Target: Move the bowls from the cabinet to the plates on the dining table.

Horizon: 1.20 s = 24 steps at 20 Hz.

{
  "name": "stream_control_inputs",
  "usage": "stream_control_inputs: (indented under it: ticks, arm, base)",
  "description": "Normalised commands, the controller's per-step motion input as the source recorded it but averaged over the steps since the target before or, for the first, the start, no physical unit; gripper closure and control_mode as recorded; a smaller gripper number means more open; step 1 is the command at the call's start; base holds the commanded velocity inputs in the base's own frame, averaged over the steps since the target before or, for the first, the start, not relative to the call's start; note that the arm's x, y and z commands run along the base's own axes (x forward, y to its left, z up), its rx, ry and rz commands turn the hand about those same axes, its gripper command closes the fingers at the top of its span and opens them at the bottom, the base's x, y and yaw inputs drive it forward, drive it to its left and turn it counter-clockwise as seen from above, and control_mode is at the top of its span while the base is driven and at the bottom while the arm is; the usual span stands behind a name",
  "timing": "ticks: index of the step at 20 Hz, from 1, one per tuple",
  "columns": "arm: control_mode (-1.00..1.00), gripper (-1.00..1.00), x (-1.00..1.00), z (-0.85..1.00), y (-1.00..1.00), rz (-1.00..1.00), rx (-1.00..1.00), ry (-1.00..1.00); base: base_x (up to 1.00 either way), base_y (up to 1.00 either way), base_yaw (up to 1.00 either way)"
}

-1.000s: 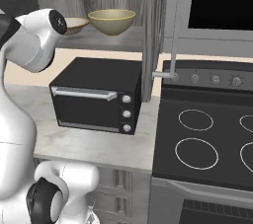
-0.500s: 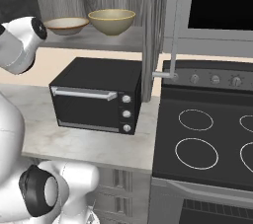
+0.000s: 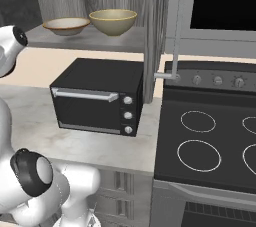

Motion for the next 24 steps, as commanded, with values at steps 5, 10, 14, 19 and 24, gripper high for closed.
stream_control_inputs:
  ticks: [5, 10, 14, 19, 24]
  arm:
    - [-1.00, -1.00, -0.06, 0.08, -0.17, 0.00, -0.23, -0.01]
    - [-1.00, -1.00, -0.03, 0.17, -0.57, 0.00, -0.19, -0.02]
    - [-1.00, -1.00, 0.00, 0.02, -0.57, 0.00, -0.21, -0.01]
    - [-1.00, -1.00, 0.00, 0.00, -0.42, 0.00, -0.31, -0.03]
    - [-1.00, -1.00, 0.00, 0.01, -0.38, 0.00, -0.39, -0.06]
  base:
    - [0.00, 0.00, 0.00]
    - [0.00, 0.00, 0.00]
    - [0.00, 0.00, 0.00]
    - [0.00, 0.00, 0.00]
    - [0.00, 0.00, 0.00]
